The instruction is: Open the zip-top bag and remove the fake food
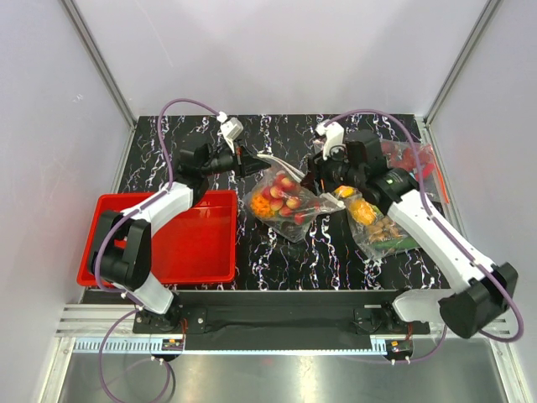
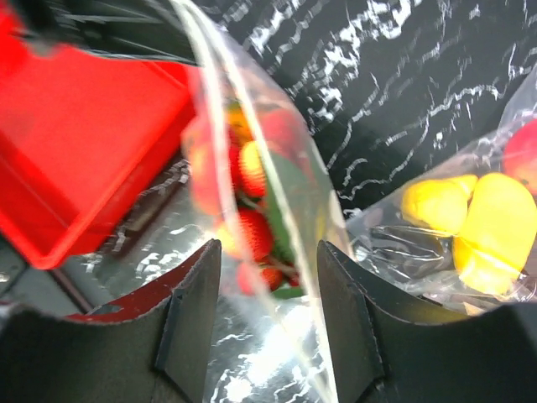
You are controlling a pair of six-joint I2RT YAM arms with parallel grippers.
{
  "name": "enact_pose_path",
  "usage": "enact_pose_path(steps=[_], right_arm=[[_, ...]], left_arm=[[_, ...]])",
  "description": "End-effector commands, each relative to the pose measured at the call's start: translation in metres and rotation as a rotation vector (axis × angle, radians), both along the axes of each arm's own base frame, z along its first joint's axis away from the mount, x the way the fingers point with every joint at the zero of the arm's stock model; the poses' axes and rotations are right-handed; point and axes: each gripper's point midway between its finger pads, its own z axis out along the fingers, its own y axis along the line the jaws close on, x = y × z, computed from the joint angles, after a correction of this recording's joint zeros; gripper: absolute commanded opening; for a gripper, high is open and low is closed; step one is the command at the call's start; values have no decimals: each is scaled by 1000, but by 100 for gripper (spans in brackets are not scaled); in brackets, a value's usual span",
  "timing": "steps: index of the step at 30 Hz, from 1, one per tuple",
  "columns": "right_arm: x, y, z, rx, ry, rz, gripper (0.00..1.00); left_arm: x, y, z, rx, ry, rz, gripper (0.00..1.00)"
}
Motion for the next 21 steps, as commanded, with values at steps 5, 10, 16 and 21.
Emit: enact_pose_path(steps=[5, 10, 16, 21], right_arm=[[36, 4, 30, 7, -144, -47, 56], [39, 8, 23, 14, -129, -31, 56], [43, -1, 25, 49, -136, -62, 56], [49, -9, 24, 70, -129, -57, 57]], left_arm=[[-11, 0, 17, -18, -109, -61, 0], [-13, 0, 19, -16, -119, -66, 0], [-14, 1, 18, -3, -119, -63, 0], [-14, 2, 18, -1, -121, -57, 0]])
